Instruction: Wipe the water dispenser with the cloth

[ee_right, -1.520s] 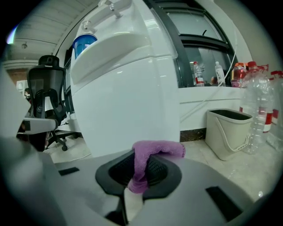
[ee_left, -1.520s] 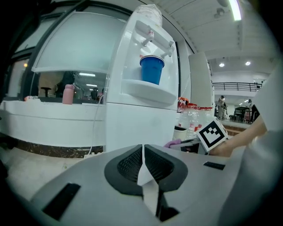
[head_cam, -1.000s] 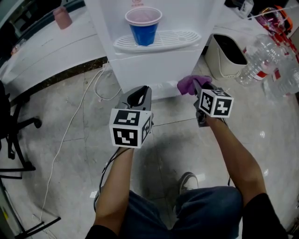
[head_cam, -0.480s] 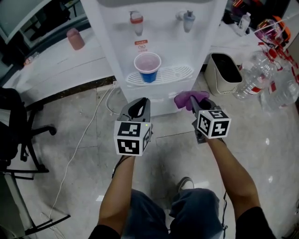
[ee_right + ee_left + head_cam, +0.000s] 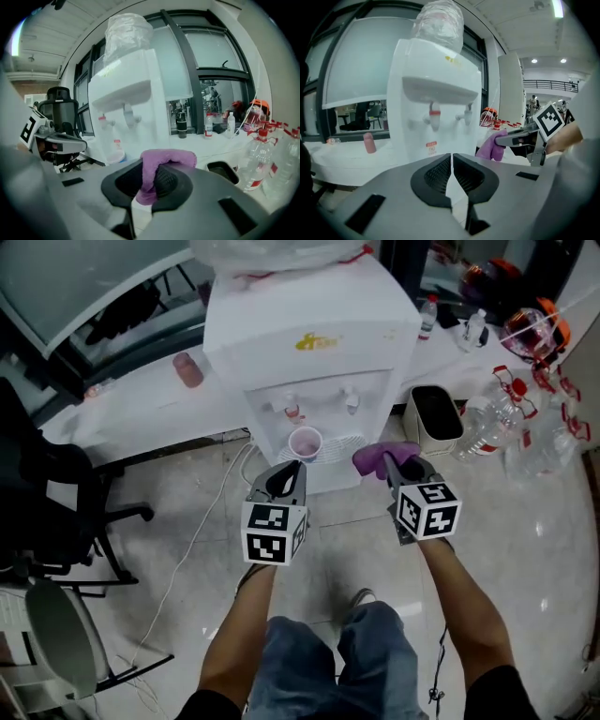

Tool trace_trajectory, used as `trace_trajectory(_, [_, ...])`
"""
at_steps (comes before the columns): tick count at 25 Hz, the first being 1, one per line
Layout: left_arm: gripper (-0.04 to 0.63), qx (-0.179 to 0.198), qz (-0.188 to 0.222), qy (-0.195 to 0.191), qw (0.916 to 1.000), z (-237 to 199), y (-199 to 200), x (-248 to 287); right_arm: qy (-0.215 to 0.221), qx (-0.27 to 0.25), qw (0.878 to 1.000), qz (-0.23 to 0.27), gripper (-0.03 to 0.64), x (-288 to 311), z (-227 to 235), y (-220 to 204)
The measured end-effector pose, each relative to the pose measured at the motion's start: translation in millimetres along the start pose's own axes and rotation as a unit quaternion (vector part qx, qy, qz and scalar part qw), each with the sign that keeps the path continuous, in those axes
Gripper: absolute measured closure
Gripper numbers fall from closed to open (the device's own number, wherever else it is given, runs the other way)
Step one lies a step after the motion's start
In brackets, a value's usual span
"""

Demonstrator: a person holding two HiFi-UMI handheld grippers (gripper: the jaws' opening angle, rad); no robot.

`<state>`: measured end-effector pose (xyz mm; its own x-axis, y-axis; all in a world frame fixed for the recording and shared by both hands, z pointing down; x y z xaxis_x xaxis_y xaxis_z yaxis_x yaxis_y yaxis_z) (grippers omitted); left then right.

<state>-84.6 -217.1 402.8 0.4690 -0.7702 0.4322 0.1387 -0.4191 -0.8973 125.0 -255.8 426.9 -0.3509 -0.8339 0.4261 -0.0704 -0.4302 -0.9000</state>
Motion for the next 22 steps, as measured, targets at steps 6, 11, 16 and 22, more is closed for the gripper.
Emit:
trace_trajectory(6, [0.559,-0.005,0.001,-0.001,1.0,21.7,116.6,-45.5,0.001,0.002,1.0,0.01,0.571,-60.4,1.8,114.4])
trace_trajectory(11, [0.559,-0.003,0.005,0.006,1.0,38.4,207.1,-89.2,0.008,-0.008,1.0,0.026,0.571,-111.8,-2.8,210.0])
trace_trajectory(16, [0.559,0.009,0.036,0.032,0.9988,43.2,295.0,-133.4,0.015,-0.053,0.996,0.073,0.571,-156.3,-4.9,310.2])
trace_trajectory(22, [0.56,0.01,0.078,0.078,0.9938,44.1,356.8,-178.7,0.033,-0.066,0.992,0.105,0.571,-197.6,-13.2,378.1])
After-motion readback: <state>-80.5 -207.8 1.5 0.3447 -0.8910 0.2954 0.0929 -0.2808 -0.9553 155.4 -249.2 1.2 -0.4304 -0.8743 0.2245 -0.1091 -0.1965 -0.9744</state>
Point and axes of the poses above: the fingertips, and each gripper's own axes: x forward along the fingers, z to its right, y out of its top, the point moved 4 cm from there along -x, backward along the fingers, and after that the axes turned 7 degrees about -y, right-handed, at the moved point
